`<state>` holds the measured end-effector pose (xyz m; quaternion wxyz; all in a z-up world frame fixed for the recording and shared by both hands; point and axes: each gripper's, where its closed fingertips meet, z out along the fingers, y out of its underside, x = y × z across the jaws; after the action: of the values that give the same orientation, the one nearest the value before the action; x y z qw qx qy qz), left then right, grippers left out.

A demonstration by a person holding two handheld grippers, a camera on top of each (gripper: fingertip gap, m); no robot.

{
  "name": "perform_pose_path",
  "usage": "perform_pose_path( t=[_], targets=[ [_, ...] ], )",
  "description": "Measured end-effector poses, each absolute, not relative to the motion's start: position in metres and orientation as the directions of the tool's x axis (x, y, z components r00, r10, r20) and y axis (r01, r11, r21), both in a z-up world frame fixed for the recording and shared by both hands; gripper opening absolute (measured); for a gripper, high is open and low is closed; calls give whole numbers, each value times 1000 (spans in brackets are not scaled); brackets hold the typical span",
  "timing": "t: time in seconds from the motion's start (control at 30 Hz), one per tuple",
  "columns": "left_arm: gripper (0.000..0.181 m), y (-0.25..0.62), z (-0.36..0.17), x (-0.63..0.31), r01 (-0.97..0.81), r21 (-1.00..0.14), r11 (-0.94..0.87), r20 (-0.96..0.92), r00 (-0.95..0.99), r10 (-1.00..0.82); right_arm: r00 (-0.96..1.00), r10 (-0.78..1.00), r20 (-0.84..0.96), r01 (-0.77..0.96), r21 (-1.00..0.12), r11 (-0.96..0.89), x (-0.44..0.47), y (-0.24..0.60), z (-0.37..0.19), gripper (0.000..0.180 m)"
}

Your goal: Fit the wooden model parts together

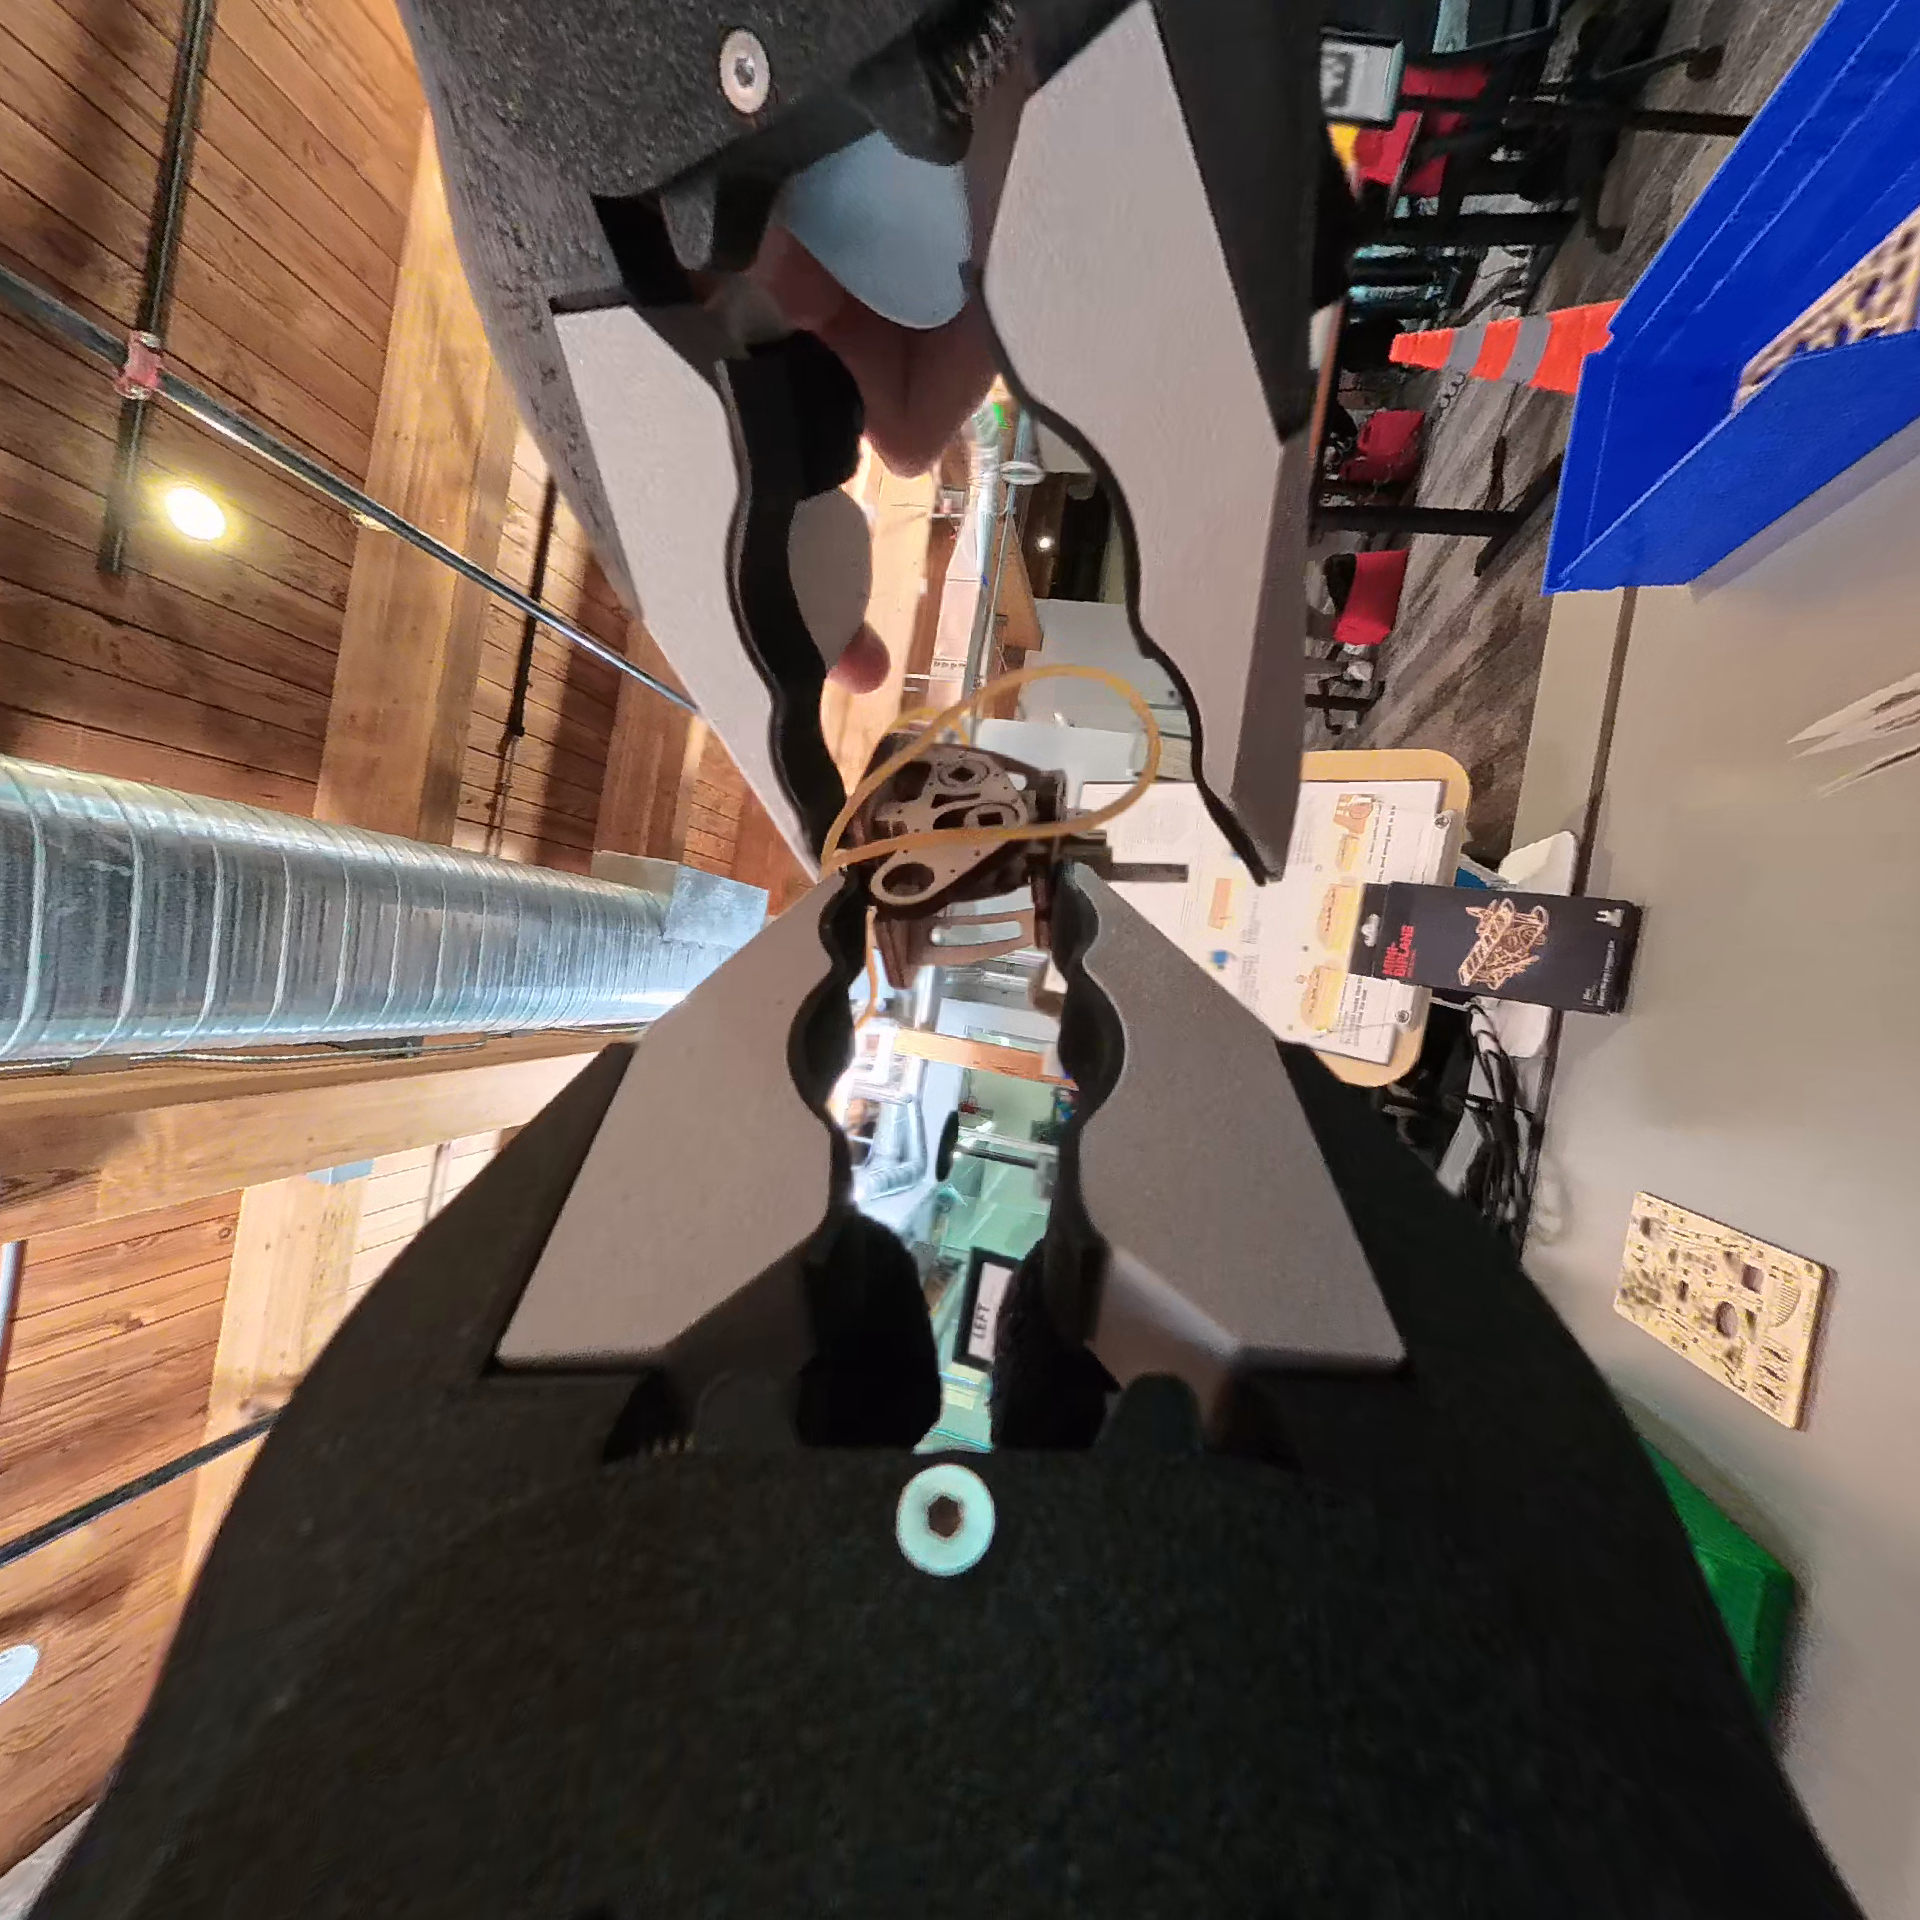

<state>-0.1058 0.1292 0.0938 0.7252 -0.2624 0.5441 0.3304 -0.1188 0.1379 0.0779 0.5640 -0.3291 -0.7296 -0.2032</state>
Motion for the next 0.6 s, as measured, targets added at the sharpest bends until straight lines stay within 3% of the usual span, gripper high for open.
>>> perform_pose_path(
  t=[0.2, 0.3, 0.5, 0.6],
  targets=[
    [33, 123, 95, -104, -729, 7, 685, -946, 216, 240, -155, 205, 966, 684, -45, 728, -119, 133, 81, 78],
    [33, 125, 88, -105, -720, -37, 693, -955, 229, 187, -172, 227, 959, 689, -47, 723, -120, 136, 72, 80],
    [33, 149, 52, -107, -735, -128, 665, -967, 240, 79, -182, 331, 926, 710, -109, 696, -122, 159, 35, 80],
    [33, 162, 34, -108, -739, -117, 663, -971, 226, 81, -184, 382, 906, 690, -158, 707, -123, 169, 20, 76]
  ],
)
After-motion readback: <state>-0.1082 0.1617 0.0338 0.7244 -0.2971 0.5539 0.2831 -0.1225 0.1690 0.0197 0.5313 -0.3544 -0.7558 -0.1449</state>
